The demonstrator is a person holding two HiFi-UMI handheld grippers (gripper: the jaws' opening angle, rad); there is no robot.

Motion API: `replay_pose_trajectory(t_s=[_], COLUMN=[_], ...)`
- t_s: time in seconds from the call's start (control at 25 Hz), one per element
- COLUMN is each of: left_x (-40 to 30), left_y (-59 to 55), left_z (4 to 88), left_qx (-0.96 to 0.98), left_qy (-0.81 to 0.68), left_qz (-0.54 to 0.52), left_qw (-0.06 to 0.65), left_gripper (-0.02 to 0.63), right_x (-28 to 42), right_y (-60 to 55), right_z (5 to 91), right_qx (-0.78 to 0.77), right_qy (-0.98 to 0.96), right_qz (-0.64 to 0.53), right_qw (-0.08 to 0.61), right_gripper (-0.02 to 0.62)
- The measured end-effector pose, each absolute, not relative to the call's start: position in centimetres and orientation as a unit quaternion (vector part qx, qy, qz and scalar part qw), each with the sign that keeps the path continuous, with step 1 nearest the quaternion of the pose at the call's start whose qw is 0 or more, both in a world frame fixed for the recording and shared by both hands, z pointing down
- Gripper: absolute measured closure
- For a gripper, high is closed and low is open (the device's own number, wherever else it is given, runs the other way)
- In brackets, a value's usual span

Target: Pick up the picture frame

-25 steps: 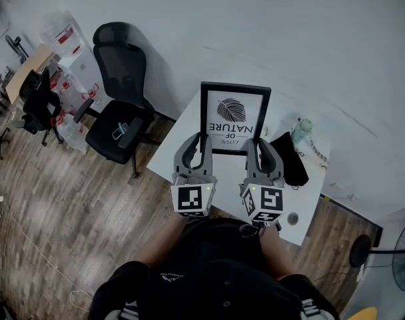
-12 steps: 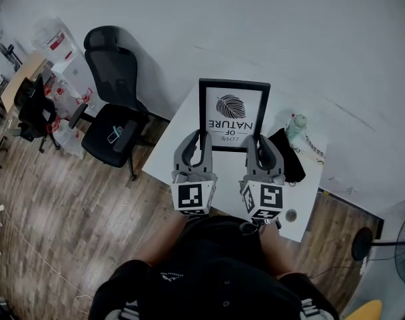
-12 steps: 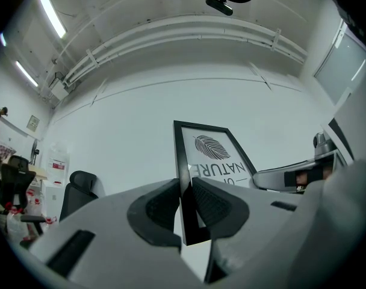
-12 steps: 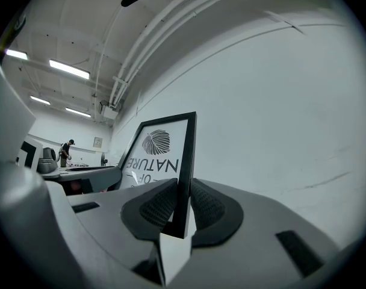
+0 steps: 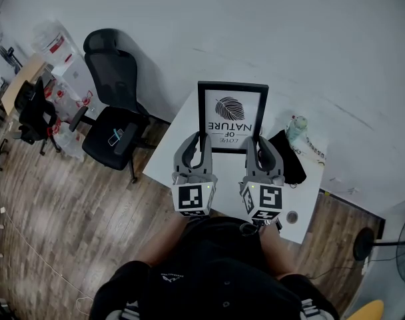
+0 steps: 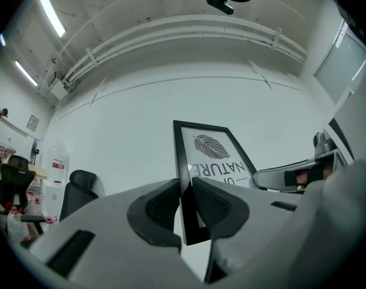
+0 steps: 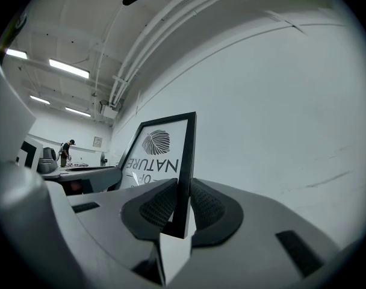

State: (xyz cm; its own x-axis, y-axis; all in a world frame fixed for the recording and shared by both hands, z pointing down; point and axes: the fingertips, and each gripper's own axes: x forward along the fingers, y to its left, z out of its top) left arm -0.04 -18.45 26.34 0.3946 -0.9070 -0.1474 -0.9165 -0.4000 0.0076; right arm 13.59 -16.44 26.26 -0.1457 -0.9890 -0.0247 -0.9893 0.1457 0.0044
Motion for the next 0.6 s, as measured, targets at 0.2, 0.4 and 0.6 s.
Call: replay_pose_trajectory(t_s=[0.2,0.4,0.6], left_x=[-0.1,-0.4,-0.4], left_y=[-18.9,-19.3,-19.8], left_z=[26.7,27.1,26.8], left_qx=[-0.834,-0.833,-0.832], left_qy=[0.547,0.549,0.551], left_qz=[0.062,0.057,0.056], left_qw=[0.032,0.033,0.035], left_gripper=[0.534,0.534,0.534], right_x=[13.5,13.2,13.2], right_y=[-17.0,-17.4,-18.0], right_z=[26.6,27.0,27.1], right_qx=[-0.652,-0.650,-0.649], right_qy=[0.758,0.760,0.761], right_qz=[0.006,0.003,0.000], right_qw=[0.006,0.005,0.005], right_gripper=[0.528,0.528,0.528])
